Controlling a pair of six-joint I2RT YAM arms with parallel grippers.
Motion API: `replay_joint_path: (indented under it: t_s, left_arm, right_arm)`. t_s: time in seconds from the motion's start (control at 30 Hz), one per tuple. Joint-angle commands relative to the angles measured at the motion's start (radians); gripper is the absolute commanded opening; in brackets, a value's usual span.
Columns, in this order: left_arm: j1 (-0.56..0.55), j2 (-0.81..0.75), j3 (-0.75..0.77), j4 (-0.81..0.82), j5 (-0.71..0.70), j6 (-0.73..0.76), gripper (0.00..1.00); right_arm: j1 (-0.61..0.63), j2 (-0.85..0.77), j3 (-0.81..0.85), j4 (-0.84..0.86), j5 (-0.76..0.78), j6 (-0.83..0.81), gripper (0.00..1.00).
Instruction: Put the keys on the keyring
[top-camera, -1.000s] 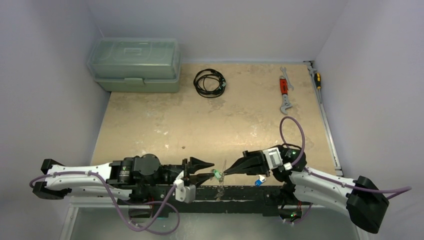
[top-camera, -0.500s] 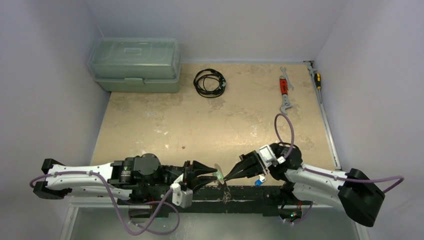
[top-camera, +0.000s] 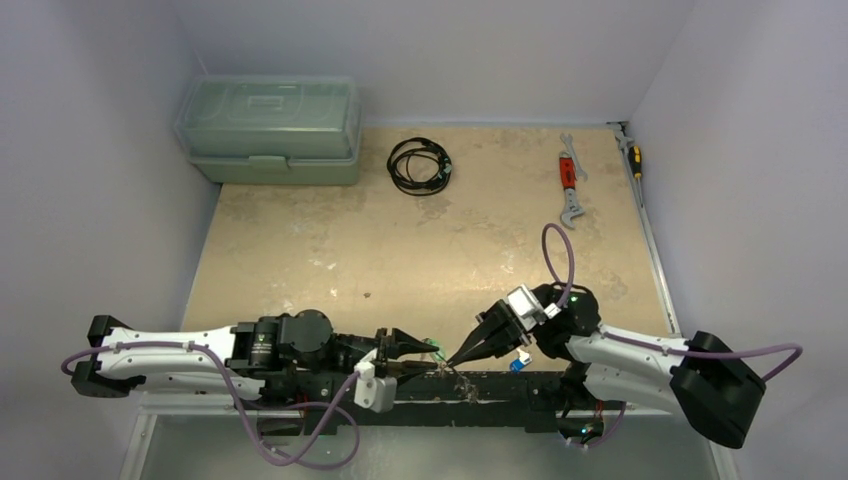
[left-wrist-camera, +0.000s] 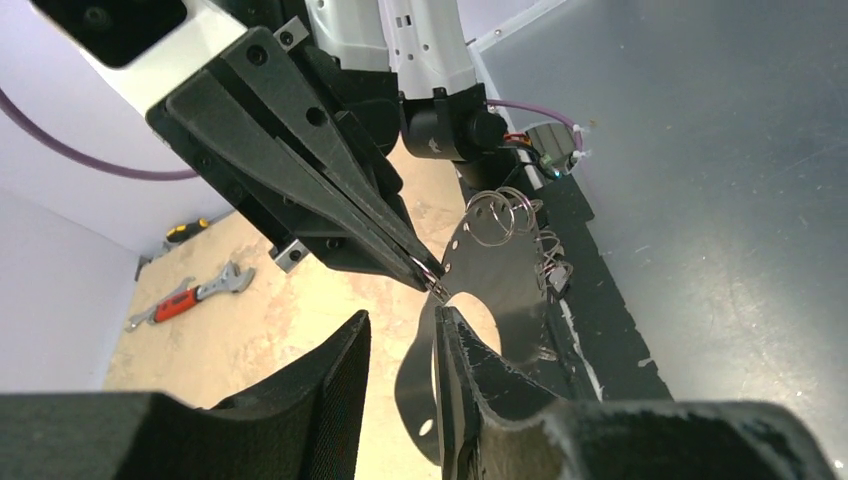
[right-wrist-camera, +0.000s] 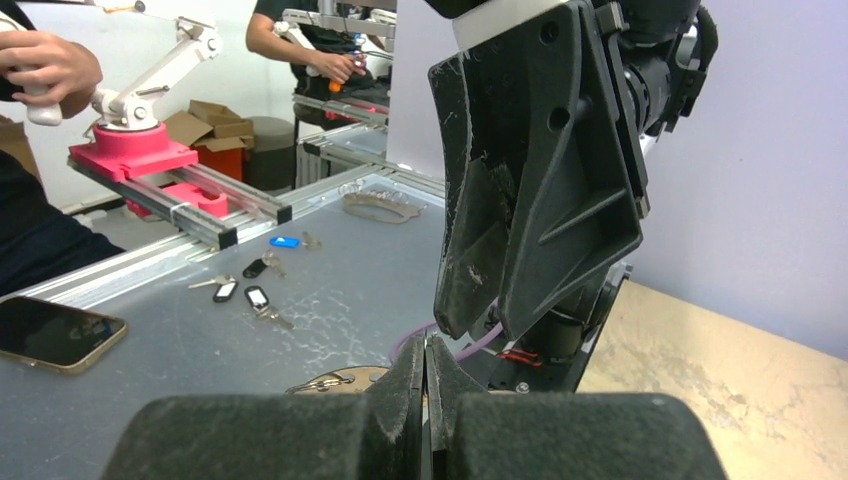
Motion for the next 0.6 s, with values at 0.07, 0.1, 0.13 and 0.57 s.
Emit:
replay_joint_path:
  t_s: [0.07,0.1,0.13,0.57]
  left_arm:
    - [-0.003,-0.001,-0.041,0.140,-0.035,-0.161,0.29]
    - [-0.003,-0.002,-0.052,0.159,-0.044,-0.175,0.28]
    - [-0.003,-0.002,-0.061,0.177,-0.054,-0.189,0.29]
    - [-0.003,0.060,-0.098,0.315,-0.060,-0.220,0.27]
  right_arm:
    - [-0.002,-0.056,0.040,0.217,0.022,-0.062,0.00]
    - [-0.002,-0.061,0.039,0.206,0.025,-0.070,0.00]
    - [-0.002,-0.065,0.039,0.199,0.028,-0.075,0.00]
    - [-0.002,-0.091,0.034,0.152,0.051,-0.103,0.00]
